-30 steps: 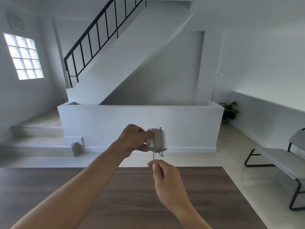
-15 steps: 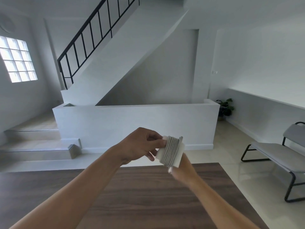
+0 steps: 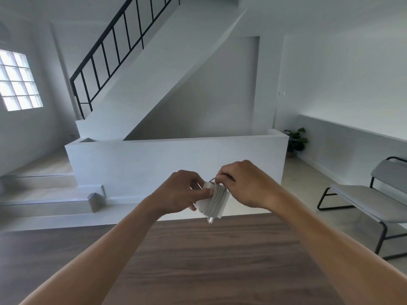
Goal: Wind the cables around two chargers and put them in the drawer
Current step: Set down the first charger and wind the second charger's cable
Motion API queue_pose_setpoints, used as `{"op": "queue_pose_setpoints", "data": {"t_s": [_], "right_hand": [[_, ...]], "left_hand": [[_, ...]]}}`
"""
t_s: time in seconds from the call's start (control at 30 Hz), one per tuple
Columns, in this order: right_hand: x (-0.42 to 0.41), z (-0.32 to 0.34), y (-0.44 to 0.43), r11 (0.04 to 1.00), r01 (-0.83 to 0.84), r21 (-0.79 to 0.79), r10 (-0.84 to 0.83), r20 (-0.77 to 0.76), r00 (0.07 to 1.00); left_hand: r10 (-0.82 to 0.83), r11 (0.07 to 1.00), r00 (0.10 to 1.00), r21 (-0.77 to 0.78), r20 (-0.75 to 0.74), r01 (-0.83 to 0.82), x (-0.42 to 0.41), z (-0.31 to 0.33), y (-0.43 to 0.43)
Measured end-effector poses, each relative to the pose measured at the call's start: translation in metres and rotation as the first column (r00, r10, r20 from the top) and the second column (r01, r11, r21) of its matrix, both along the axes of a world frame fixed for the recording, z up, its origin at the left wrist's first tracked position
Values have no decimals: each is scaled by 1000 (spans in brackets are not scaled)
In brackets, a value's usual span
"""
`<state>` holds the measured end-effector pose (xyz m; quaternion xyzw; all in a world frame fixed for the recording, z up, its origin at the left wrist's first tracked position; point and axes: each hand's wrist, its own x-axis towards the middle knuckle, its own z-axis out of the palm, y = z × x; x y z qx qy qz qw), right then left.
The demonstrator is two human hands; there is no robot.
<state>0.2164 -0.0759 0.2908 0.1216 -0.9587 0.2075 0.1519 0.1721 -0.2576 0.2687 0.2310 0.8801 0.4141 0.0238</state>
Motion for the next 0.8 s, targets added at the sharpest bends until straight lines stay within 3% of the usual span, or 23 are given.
{"op": "queue_pose_setpoints", "data": {"t_s": [0.1, 0.23, 0.37, 0.7, 0.8], "right_hand": [[7, -8, -6, 999, 43, -29, -45, -65, 997], [13, -20, -10, 996, 39, -79, -49, -125, 991], [13, -34, -6, 979, 14, -201, -48, -165, 985], [2, -46, -7, 950, -17, -313, -104, -367, 925], [-2, -47, -9, 919, -22, -394, -135, -365, 921]], "left_hand": [[30, 997, 999, 77, 19, -31, 1, -3, 2], [90, 987, 993, 142, -76, -78, 0, -8, 1], [133, 954, 989, 280, -62, -110, -1, -13, -2], [154, 881, 988, 457, -29, -124, 4, -15, 8], [156, 856, 988, 502, -14, -128, 5, -14, 12]]}}
